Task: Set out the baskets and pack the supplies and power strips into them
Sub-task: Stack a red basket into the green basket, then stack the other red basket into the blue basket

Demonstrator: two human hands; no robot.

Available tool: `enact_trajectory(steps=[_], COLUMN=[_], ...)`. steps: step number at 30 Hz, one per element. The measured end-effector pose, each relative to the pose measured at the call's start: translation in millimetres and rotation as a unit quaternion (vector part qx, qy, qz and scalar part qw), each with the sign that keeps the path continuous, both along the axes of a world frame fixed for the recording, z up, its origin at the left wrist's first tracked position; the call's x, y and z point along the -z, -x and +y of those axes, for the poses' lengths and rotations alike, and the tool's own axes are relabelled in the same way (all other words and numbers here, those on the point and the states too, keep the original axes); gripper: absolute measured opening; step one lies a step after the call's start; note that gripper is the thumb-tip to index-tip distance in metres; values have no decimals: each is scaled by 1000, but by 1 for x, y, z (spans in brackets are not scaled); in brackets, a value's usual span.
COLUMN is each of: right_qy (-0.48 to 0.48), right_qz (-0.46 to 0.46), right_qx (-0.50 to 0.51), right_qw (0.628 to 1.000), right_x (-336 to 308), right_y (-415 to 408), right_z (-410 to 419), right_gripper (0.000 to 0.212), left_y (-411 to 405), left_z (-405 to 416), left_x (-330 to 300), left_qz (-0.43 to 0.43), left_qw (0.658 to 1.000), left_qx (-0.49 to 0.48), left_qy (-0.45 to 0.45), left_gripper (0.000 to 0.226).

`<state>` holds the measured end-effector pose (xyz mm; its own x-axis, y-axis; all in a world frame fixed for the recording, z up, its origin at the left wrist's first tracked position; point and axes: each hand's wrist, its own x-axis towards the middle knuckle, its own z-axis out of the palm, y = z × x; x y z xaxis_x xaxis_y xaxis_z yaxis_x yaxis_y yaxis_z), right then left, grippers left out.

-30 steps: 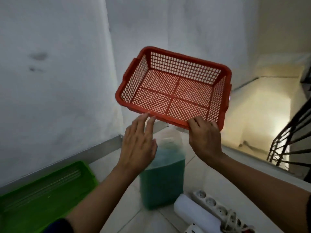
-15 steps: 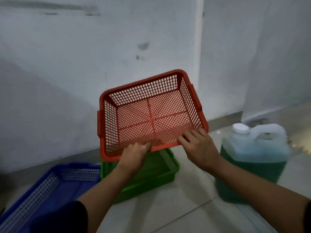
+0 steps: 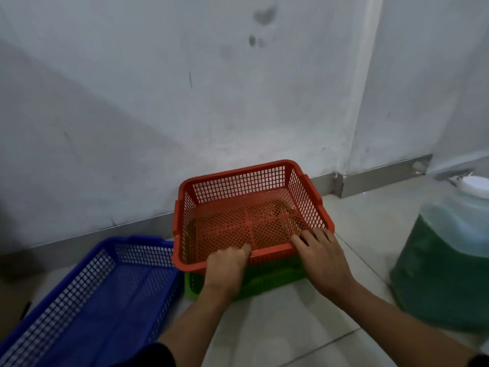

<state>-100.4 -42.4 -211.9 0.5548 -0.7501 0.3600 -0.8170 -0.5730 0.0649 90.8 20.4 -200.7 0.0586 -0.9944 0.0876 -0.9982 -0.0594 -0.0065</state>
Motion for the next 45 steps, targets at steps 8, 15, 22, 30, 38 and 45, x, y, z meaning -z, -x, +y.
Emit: enact_trajectory(steps=[8, 15, 22, 30, 38, 45], right_qy=[-130, -198, -162, -123, -146, -151], right_qz=[10, 11, 18, 52, 60, 42], right_qx=[47, 54, 91, 229, 285, 418], right_qw=[990, 979, 982, 964, 945, 895], right_x=[53, 53, 26, -31, -54, -66], right_y=[12, 22, 50, 166, 285, 425], right_z=[-13, -13, 20, 89, 141, 213], right_gripper=[49, 59, 55, 43, 48, 51], left_y=[11, 23, 109, 232, 332, 507], left_z=[-8, -5, -28, -7, 21, 83], left_x=[45, 64, 37, 5, -46, -45], left_qz=[82, 68, 259, 348, 216, 259], left_qw=[994, 995, 953, 897, 891, 850], left_qx=[-40, -61, 60, 240, 396, 458], left_qy=[-61, -38, 142, 129, 50, -7], left_gripper=[75, 63, 25, 26, 28, 35])
